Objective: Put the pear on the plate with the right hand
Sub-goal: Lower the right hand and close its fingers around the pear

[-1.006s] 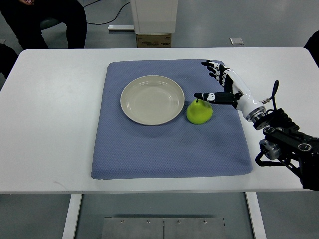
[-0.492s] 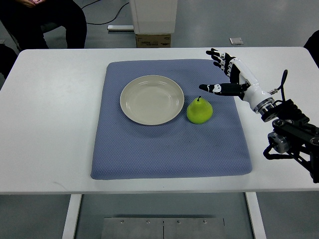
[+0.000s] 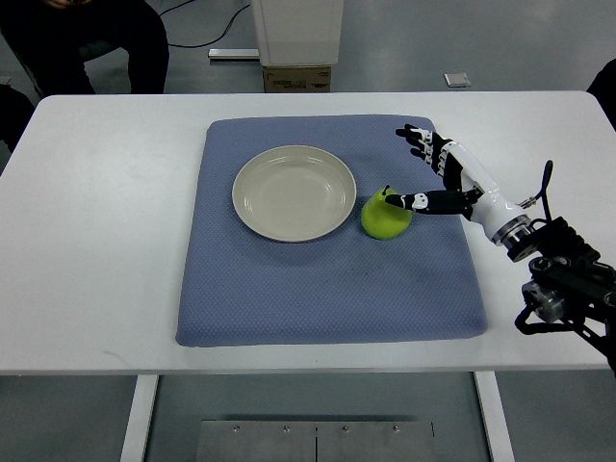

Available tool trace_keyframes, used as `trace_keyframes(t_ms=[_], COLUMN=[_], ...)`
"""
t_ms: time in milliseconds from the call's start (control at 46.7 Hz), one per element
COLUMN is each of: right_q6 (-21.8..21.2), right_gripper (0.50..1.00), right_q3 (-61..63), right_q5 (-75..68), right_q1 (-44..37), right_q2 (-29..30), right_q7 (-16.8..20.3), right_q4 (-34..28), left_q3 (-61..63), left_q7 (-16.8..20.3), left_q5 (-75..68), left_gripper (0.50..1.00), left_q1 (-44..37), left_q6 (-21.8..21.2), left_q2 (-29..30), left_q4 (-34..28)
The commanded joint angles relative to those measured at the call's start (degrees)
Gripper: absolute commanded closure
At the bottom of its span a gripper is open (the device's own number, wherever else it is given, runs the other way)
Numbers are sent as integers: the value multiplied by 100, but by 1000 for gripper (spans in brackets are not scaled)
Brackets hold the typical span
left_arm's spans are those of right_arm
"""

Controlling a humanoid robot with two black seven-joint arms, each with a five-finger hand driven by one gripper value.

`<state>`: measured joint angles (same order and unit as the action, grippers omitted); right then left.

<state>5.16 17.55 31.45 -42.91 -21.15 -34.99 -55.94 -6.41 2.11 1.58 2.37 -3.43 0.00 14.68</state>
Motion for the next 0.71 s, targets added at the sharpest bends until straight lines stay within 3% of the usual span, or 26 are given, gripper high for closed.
trace_keyframes(t_ms=[0, 685], right_q6=[20, 47], right_gripper=[500, 502], right_q3=[-59, -199], right_q5=[19, 19], right_q1=[37, 195], right_q2=[146, 876], right_q7=[-1, -1], right_q4=[22, 909], left_q3=[0, 0], left_q7=[0, 0], left_q5=[0, 0], left_gripper=[500, 500], left_q1=[0, 0], left_q6=[0, 0], left_q2=[0, 0], left_q4=[0, 0])
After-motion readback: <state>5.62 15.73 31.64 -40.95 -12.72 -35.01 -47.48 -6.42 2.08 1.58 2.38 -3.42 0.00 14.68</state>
